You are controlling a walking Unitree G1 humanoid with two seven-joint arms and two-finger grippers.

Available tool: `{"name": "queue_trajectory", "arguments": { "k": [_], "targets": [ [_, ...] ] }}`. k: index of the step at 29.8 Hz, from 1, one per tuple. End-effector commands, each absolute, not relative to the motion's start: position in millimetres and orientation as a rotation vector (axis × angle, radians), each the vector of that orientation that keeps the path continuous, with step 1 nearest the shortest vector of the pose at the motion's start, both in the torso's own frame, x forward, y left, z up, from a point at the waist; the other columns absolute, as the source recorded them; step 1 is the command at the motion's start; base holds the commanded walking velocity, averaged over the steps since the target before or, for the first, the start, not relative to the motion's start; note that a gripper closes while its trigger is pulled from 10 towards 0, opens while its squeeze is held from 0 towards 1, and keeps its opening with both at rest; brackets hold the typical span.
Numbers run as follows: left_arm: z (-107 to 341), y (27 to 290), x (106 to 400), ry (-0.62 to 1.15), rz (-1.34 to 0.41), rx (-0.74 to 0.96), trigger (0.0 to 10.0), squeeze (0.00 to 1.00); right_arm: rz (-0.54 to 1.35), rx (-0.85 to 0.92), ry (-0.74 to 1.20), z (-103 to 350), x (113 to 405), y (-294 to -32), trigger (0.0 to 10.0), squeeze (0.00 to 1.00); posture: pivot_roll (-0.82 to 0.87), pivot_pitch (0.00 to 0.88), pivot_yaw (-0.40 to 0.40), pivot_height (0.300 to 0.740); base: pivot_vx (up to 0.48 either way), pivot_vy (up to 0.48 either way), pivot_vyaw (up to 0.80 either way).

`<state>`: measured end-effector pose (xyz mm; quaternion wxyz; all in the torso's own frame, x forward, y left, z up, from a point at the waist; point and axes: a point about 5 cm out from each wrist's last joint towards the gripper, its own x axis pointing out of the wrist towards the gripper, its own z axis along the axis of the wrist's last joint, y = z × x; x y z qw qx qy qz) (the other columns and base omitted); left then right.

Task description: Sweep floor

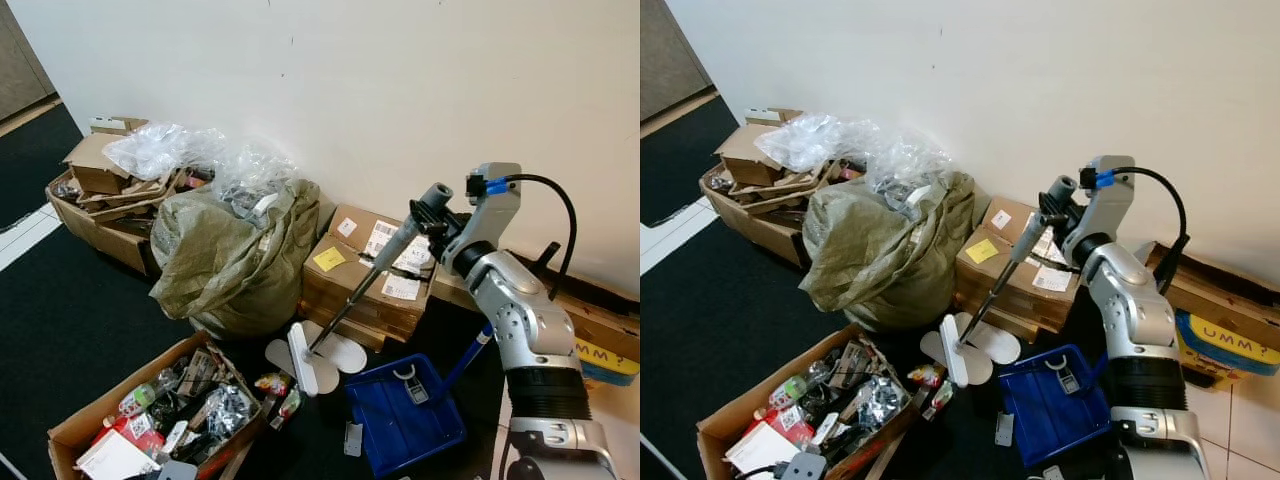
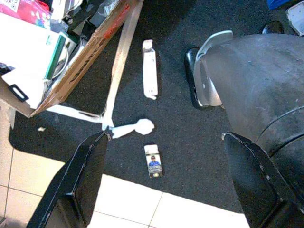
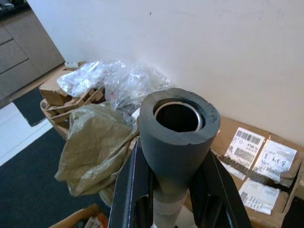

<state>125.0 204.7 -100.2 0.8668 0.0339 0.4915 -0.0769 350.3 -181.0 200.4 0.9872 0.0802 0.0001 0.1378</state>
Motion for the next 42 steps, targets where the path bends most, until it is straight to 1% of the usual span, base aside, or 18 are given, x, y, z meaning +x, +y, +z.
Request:
{"name": "queue_trajectory", "arguments": {
  "k": [1, 2, 4, 5, 7, 8, 11, 15, 19, 21, 22, 23, 24, 25, 26, 28, 32, 42],
  "targets": [
    [-103.6, 203.9, 115.3, 1.065, -0.163, 0.063, 10.0, 0.0, 0.303, 0.179, 0.022, 195.4, 347.9, -173.2, 10.0, 0.0, -0.05, 0.152, 0.048, 0.74, 0.0, 0.0, 0.0],
    [-103.6, 204.2, 115.1, 1.065, -0.163, 0.063, 10.0, 0.0, 0.316, 0.197, 0.073, 180.9, 346.2, -162.4, 10.0, 0.0, -0.04, 0.155, 0.049, 0.74, 0.0, 0.0, 0.0],
    [-103.6, 204.2, 115.1, 1.065, -0.163, 0.063, 10.0, 0.0, 0.316, 0.197, 0.073, 180.9, 346.2, -162.4, 10.0, 0.0, -0.04, 0.155, 0.049, 0.74, 0.0, 0.0, 0.0],
    [-103.6, 204.5, 114.8, 1.066, -0.163, 0.063, 10.0, 0.0, 0.323, 0.208, 0.112, 169.0, 344.1, -153.9, 10.0, 0.0, -0.04, 0.158, 0.052, 0.74, 0.0, 0.0, 0.0],
    [-103.6, 204.5, 114.8, 1.066, -0.163, 0.063, 10.0, 0.0, 0.323, 0.208, 0.112, 169.0, 344.1, -153.9, 10.0, 0.0, -0.04, 0.158, 0.052, 0.74, 0.0, 0.0, 0.0],
    [-103.7, 204.8, 114.5, 1.067, -0.163, 0.063, 10.0, 0.0, 0.33, 0.224, 0.139, 160.5, 342.2, -147.3, 10.0, 0.0, -0.04, 0.162, 0.052, 0.74, 0.0, 0.0, 0.0],
    [-103.8, 205.1, 113.8, 1.07, -0.163, 0.064, 10.0, 0.0, 0.338, 0.256, 0.168, 147.6, 339.2, -139.1, 10.0, 0.0, -0.04, 0.162, 0.051, 0.74, 0.0, 0.0, 0.0],
    [-103.9, 205.2, 113.6, 1.07, -0.163, 0.064, 10.0, 0.0, 0.342, 0.262, 0.175, 143.9, 338.2, -137.1, 10.0, 0.0, -0.03, 0.162, 0.05, 0.74, 0.0, 0.0, 0.0],
    [-103.9, 205.5, 113.4, 1.072, -0.161, 0.063, 10.0, 0.0, 0.321, 0.164, 0.223, 129.9, 334.6, -143.0, 10.0, 0.0, -0.03, 0.169, 0.052, 0.74, 0.0, 0.0, 0.0],
    [-104.0, 205.7, 113.1, 1.073, -0.163, 0.063, 10.0, 0.0, 0.304, 0.047, 0.233, 123.6, 332.4, -148.9, 10.0, 0.0, -0.04, 0.175, 0.054, 0.74, 0.0, 0.0, 0.0],
    [-104.0, 205.7, 113.1, 1.073, -0.163, 0.063, 10.0, 0.0, 0.304, 0.047, 0.233, 123.6, 332.4, -148.9, 10.0, 0.0, -0.04, 0.175, 0.054, 0.74, 0.0, 0.0, 0.0],
    [-104.0, 205.8, 113.0, 1.074, -0.163, 0.063, 10.0, 0.0, 0.301, 0.004, 0.232, 121.8, 331.7, -150.6, 10.0, 0.0, -0.04, 0.175, 0.054, 0.74, 0.0, 0.0, 0.0],
    [-104.0, 205.8, 113.0, 1.074, -0.163, 0.063, 10.0, 0.0, 0.301, 0.004, 0.232, 121.8, 331.7, -150.6, 10.0, 0.0, -0.04, 0.175, 0.054, 0.74, 0.0, 0.0, 0.0],
    [-104.0, 205.9, 112.9, 1.074, -0.164, 0.063, 10.0, 0.0, 0.296, -0.052, 0.229, 119.8, 331.3, -152.4, 10.0, 0.0, -0.04, 0.176, 0.054, 0.74, 0.0, 0.0, 0.0],
    [-104.0, 205.9, 112.9, 1.074, -0.164, 0.063, 10.0, 0.0, 0.296, -0.052, 0.229, 119.8, 331.3, -152.4, 10.0, 0.0, -0.04, 0.176, 0.054, 0.74, 0.0, 0.0, 0.0],
    [-103.9, 206.0, 113.0, 1.073, -0.164, 0.063, 10.0, 0.0, 0.296, -0.182, 0.222, 115.8, 331.0, -155.2, 10.0, 0.0, -0.04, 0.175, 0.054, 0.74, 0.0, 0.0, 0.0],
    [-103.7, 206.2, 113.5, 1.071, -0.163, 0.064, 10.0, 0.0, 0.296, -0.317, 0.229, 111.6, 331.2, -160.7, 10.0, 0.0, -0.03, 0.174, 0.055, 0.74, 0.0, 0.0, 0.0],
    [-103.7, 206.5, 113.9, 1.072, -0.162, 0.069, 10.0, 0.0, 0.213, -0.441, 0.247, 115.7, 335.4, -182.7, 10.0, 0.0, -0.04, 0.168, 0.053, 0.74, 0.0, 0.0, 0.0]
  ]
}}
